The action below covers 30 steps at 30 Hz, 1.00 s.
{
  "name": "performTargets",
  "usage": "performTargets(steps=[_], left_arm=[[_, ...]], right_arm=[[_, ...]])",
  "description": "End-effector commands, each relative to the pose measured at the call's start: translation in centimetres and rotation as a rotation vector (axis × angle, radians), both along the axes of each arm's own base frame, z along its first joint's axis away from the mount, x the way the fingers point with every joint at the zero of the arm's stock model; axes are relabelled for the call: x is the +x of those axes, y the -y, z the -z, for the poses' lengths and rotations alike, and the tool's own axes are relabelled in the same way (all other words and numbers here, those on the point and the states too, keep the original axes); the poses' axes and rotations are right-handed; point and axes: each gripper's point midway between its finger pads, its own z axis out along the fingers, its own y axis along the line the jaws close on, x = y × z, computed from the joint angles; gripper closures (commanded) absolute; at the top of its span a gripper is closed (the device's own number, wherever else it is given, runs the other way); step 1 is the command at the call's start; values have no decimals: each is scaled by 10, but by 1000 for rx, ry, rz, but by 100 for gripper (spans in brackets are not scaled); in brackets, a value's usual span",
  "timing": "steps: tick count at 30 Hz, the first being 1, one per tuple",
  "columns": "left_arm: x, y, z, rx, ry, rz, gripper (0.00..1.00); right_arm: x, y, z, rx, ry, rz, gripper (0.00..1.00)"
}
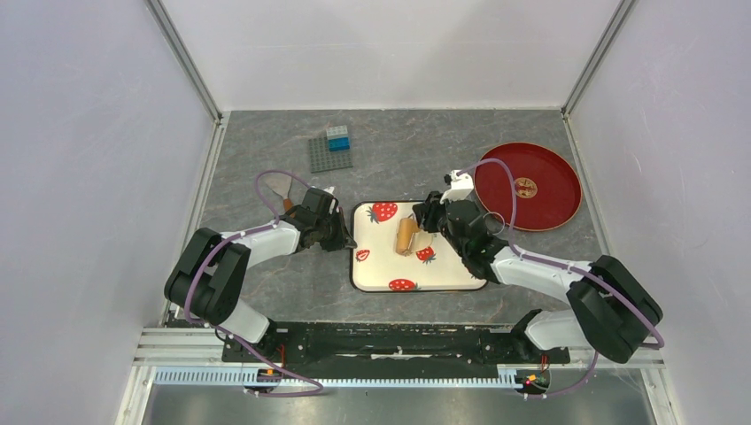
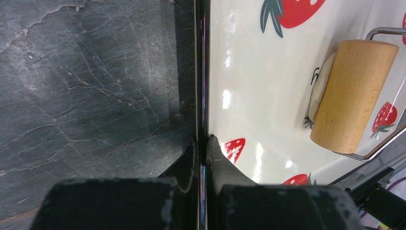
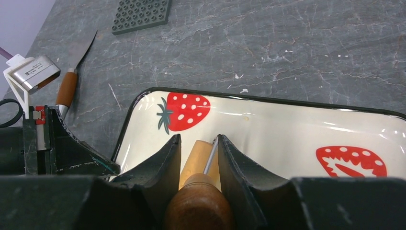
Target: Roll out the dumpling wrappers from the dough
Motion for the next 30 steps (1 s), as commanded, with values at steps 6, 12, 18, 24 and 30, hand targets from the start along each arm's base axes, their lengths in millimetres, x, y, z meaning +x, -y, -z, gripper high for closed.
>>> performTargets(steps=[6,12,18,24,30], left_arm=[[-39,-37,48,201,-152,-13,98],[-39,-37,48,201,-152,-12,98],[-39,-37,48,201,-153,-13,98],[-39,-37,48,201,-154,-13,98],[-39,-37,48,200,-155,-13,98]], right_arm=[[-143,75,169,-449,-650,-137,100],[-140,72,165,-443,-637,-136,100],[-114,31,127,-411,-539,-241,100],[-78,-29,46,-300,-386,-330,100],[-52,-45,-26,-210,-233,-287,100]])
